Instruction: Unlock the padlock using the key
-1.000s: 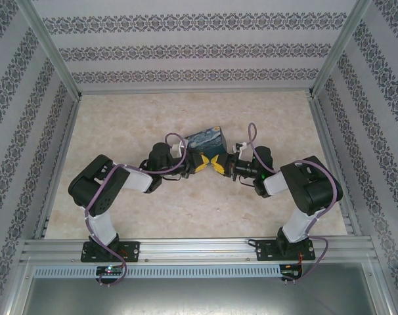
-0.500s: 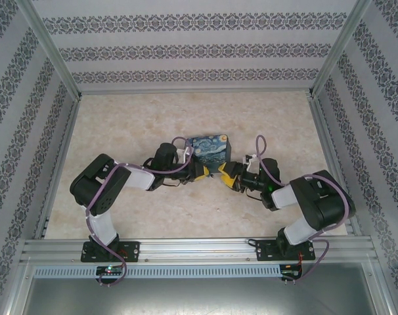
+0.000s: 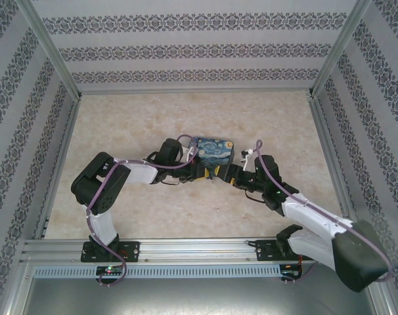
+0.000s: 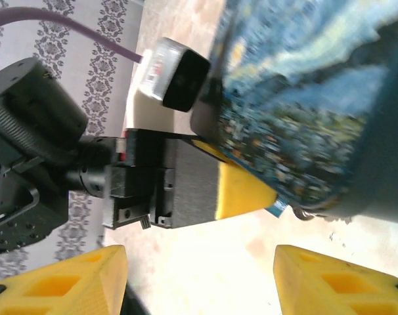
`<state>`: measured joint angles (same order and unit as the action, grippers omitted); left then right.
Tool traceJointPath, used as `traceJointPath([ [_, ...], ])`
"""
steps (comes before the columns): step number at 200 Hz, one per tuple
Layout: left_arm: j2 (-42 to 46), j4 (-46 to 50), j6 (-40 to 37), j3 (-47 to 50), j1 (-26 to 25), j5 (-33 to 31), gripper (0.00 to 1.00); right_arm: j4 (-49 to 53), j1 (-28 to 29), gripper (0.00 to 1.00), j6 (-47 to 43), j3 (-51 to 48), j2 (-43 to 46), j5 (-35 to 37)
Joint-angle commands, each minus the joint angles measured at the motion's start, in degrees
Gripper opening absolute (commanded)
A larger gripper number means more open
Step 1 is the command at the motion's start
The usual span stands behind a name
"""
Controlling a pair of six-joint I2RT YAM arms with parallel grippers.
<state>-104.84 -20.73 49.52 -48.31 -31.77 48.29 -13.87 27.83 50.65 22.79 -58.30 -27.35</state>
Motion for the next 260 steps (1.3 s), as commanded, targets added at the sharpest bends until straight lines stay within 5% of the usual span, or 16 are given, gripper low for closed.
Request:
traceJointPath([
  [1, 0.12, 8.57, 0.05, -1.62, 0.52, -0.49, 0.0, 14.23, 1.33, 0.6, -12.25, 1.23, 1.79, 9.09],
  [123, 0.25, 16.56, 1.11, -4.95, 0.56, -1.74, 0.0, 16.24, 22.34, 0.53, -31.16, 11.58, -19.65, 41.75],
  [260, -0.18, 16.95, 0.76, -5.24, 0.46, -0.94, 0.0, 11.11, 24.2, 0.38, -32.29, 18.55, -31.63, 52.4],
])
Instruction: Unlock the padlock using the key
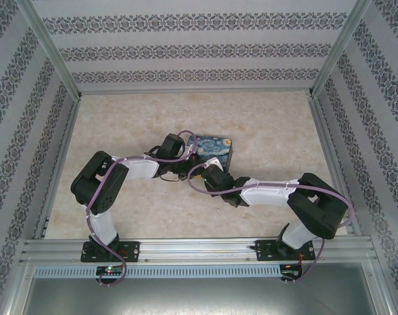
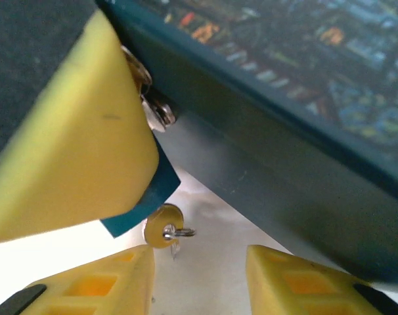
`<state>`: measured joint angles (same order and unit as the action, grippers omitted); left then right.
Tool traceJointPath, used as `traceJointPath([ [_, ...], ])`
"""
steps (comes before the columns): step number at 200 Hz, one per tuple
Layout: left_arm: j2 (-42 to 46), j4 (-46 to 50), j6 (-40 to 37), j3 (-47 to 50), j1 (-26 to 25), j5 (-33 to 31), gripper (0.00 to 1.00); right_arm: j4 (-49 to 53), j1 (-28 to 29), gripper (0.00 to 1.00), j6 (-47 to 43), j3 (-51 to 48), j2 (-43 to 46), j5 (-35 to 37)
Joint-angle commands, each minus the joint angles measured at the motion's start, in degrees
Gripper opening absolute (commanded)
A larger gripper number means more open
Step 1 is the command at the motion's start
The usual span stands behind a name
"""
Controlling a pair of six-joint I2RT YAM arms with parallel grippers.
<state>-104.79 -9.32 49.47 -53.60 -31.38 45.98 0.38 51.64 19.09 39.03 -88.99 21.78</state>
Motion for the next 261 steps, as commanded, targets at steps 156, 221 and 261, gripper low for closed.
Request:
traceJointPath([
  [156, -0.76, 5.97, -0.17, 0.58, -0.24, 1.31, 0.0, -14.79, -12.57, 0.0, 10.34, -4.61, 8.71, -28.43],
  [221, -0.72, 6.58, -0.25, 0.33, -0.21, 1.23, 0.0, -7.89, -9.96, 0.33, 5.69, -5.45, 12.64, -23.56],
  [261, -0.67, 7.15, -0.5, -0.1, -0.18, 1.3, 0.0, -6.48, -4.99, 0.39, 1.86, -6.74, 10.93, -11.72],
])
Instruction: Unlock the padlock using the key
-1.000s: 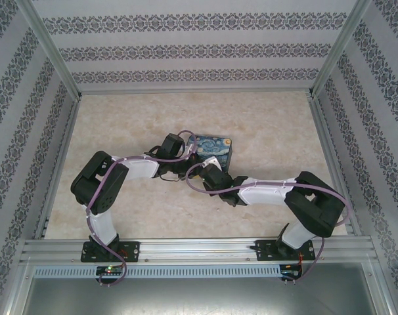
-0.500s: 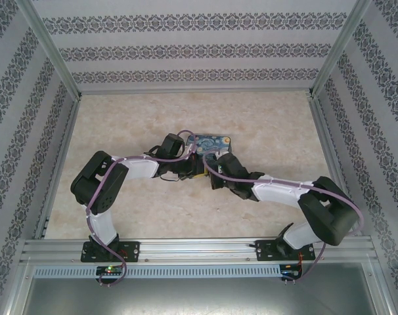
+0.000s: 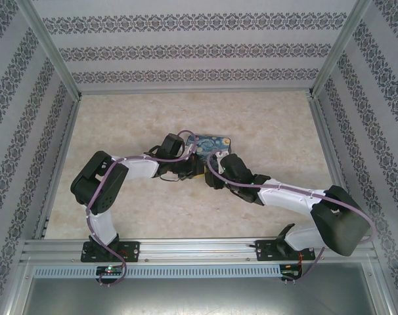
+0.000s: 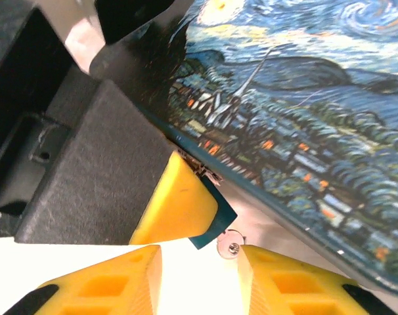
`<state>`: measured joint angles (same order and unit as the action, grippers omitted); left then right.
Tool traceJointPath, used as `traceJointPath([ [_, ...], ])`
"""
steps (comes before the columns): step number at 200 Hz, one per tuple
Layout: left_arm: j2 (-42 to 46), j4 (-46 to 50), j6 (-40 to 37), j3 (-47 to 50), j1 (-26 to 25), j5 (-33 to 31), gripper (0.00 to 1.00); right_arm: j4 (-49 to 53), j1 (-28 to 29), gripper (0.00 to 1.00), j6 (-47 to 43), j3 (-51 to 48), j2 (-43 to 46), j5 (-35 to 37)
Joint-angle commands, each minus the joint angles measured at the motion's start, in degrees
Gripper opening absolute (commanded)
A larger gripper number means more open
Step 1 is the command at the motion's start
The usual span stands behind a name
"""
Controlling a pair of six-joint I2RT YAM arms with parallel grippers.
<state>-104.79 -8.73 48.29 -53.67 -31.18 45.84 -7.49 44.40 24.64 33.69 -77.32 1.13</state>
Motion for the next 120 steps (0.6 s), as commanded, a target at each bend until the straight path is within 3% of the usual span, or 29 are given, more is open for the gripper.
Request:
traceJointPath([
  [1, -0.67, 6.59, 0.67, -0.03, -0.38, 1.43, 0.0, 1.36, 2.35, 0.39, -3.75, -1.42, -0.82, 9.27],
  [42, -0.85, 7.08, 0.49, -0.3, -0.38, 1.25, 0.0, -0.26, 5.84, 0.42, -6.46, -1.11, -4.92, 18.5],
  [120, -1.03, 7.14, 0.61, -0.5, -0.38, 1.37, 0.0, -2.37, 8.48, 0.38, -8.12, 2.22, -11.71, 24.31],
])
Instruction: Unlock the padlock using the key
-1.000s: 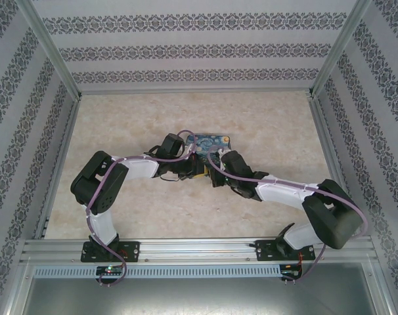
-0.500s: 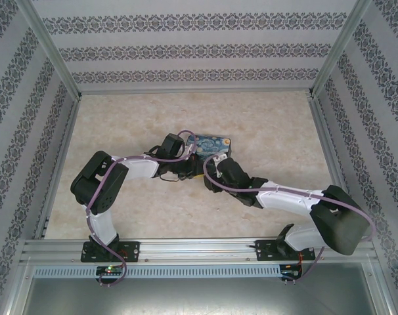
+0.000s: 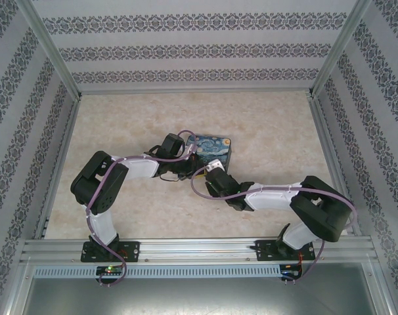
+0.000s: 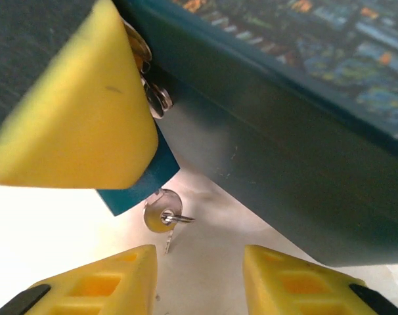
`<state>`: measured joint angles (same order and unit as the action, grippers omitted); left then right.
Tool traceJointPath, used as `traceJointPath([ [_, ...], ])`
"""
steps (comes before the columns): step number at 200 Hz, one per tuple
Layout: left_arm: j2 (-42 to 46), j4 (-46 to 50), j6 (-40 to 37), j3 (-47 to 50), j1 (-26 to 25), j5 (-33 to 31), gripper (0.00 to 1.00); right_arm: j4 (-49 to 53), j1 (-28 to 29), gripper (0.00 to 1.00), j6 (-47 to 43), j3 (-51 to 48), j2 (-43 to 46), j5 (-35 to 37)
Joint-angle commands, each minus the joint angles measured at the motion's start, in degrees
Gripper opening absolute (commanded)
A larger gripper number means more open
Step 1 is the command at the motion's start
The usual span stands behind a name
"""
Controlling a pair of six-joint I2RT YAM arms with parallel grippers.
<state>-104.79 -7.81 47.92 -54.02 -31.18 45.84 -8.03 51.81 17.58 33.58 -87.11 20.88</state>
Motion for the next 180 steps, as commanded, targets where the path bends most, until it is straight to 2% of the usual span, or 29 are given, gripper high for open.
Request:
traceJointPath([
  [1, -1.03, 6.23, 0.97, -0.14, -0.38, 1.41, 0.0, -1.86, 1.13, 0.38, -1.06, 2.39, -2.01, 4.67],
  [50, -1.11, 6.19, 0.86, 0.14, -0.37, 1.43, 0.0, -3.31, 2.24, 0.35, -1.01, 4.33, -5.73, 8.21],
  [102, -1.09, 6.14, 0.77, 0.35, -0.43, 1.7, 0.0, -4.08, 2.14, 0.27, -0.49, 5.76, -7.61, 11.06],
  [160, -0.85, 6.33, 0.53, 0.73, -0.38, 1.9, 0.0, -4.46, 0.08, 0.14, 0.04, 7.11, -7.86, 8.08],
  [180, -0.85, 6.4, 0.42, 0.83, -0.39, 2.07, 0.0, -4.53, -0.63, 0.06, -0.09, 7.03, -7.17, 6.03],
])
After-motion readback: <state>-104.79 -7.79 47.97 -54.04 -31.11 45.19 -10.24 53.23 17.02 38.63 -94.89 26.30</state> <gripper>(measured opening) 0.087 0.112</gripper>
